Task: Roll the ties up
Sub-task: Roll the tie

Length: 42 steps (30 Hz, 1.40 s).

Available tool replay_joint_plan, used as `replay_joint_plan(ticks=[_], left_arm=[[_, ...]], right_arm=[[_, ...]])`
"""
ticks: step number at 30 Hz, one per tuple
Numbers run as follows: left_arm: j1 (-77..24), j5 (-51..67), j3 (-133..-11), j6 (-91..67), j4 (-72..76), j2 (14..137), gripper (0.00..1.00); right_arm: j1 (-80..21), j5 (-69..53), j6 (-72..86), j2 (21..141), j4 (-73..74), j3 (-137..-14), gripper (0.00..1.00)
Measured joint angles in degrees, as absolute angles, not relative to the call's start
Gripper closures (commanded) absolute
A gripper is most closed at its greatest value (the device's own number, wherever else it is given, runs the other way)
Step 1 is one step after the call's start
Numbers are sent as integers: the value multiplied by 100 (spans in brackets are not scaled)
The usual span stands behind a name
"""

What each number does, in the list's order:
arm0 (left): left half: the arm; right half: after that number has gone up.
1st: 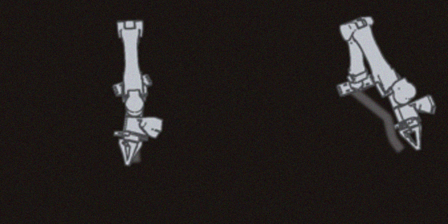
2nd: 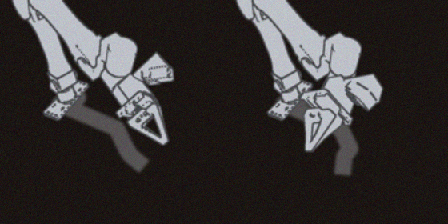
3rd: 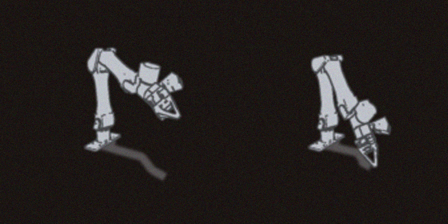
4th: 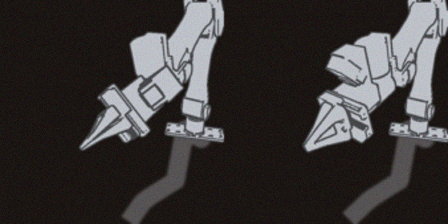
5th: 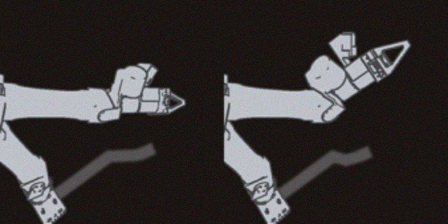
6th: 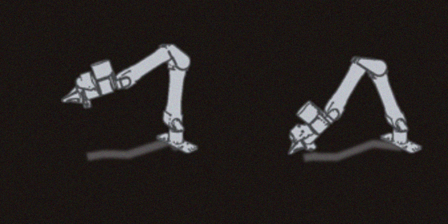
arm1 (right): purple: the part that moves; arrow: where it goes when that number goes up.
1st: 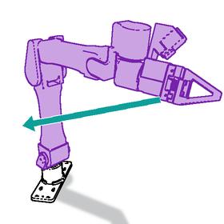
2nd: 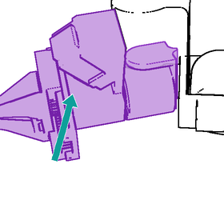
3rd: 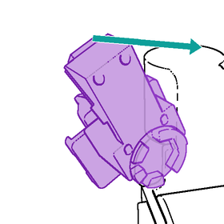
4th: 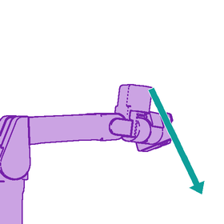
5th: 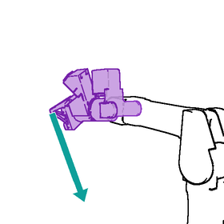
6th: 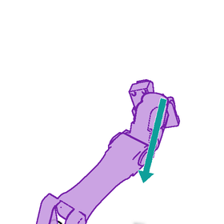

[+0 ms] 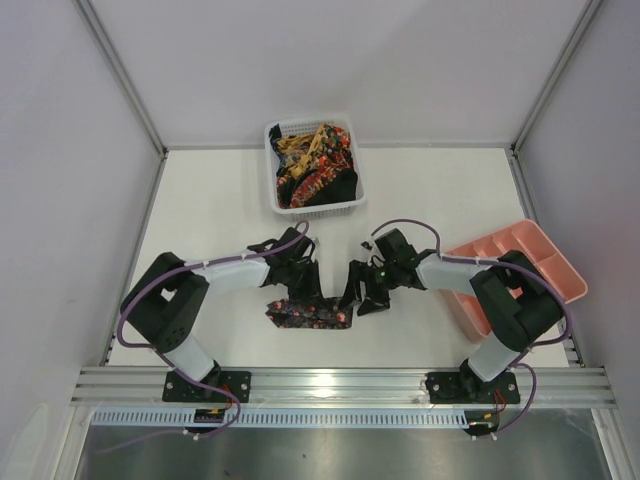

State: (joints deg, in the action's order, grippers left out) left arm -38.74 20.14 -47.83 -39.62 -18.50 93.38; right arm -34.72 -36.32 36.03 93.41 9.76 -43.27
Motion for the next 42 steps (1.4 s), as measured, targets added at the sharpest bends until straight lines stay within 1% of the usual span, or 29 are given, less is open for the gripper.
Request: replay_joint_plan(ticks=[1, 4, 6, 7, 9, 10, 12, 13, 18, 19, 20, 21, 23, 24, 29, 35, 42], left_arm=[[-3876, 2012, -4783, -3964, -1846, 9338, 84], [-3892, 2012, -4783, -3964, -1835, 9341, 84], [-3909, 2003, -4783, -3964, -1824, 9345, 84], [-3916, 1997, -4783, -3962, -1817, 9347, 85], [-3927, 1990, -4788, -3964, -1813, 9356, 84], [-3929, 1990, -4797, -3964, -1813, 9367, 84], [-3938, 1979, -4825, -3964, -1811, 9395, 84], [-3942, 1973, -4847, -3962, -1811, 9415, 84], [-3997, 1957, -4963, -3962, -1813, 9522, 85], [-4018, 1955, -4995, -3962, -1815, 9550, 85], [-4045, 1946, -5028, -3964, -1817, 9574, 85], [-4073, 1949, -5050, -3962, -1817, 9603, 85], [-4132, 1944, -5109, -3964, -1820, 9655, 85], [-4154, 1944, -5124, -3964, -1817, 9673, 85], [-4239, 1935, -5131, -4010, -1813, 9688, 86], [-4318, 1953, -5011, -4110, -1686, 9642, 86], [-4335, 1844, -4515, -4292, -1463, 9299, 88]], right_arm=[[-3518, -3647, 3590, 9382, 930, -4355, 30], [-3636, -3706, 3577, 9544, 823, -4460, 33], [-3686, -3701, 3575, 9601, 808, -4521, 36], [-3706, -3697, 3575, 9614, 814, -4550, 47], [-3734, -3697, 3540, 9627, 891, -4628, 56], [-3736, -3697, 3540, 9640, 961, -4685, 63], [-3741, -3704, 3518, 9723, 1232, -4921, 66], [-3752, -3697, 3505, 9773, 1393, -5048, 72], [-3854, -3509, 3417, 10038, 2394, -5800, 76], [-3894, -3428, 3398, 10075, 2600, -5940, 83], [-3938, -3312, 3376, 10112, 2825, -6086, 85], [-3988, -3173, 3363, 10158, 3092, -6261, 91], [-4123, -2864, 3339, 10276, 3588, -6617, 96], [-4193, -2727, 3332, 10361, 3833, -6805, 100], [-4458, -2189, 3339, 10626, 4670, -7404, 100], [-4587, -1737, 3341, 10652, 5269, -7614, 100], [-4862, -1354, 3365, 10694, 5638, -7714, 100]])
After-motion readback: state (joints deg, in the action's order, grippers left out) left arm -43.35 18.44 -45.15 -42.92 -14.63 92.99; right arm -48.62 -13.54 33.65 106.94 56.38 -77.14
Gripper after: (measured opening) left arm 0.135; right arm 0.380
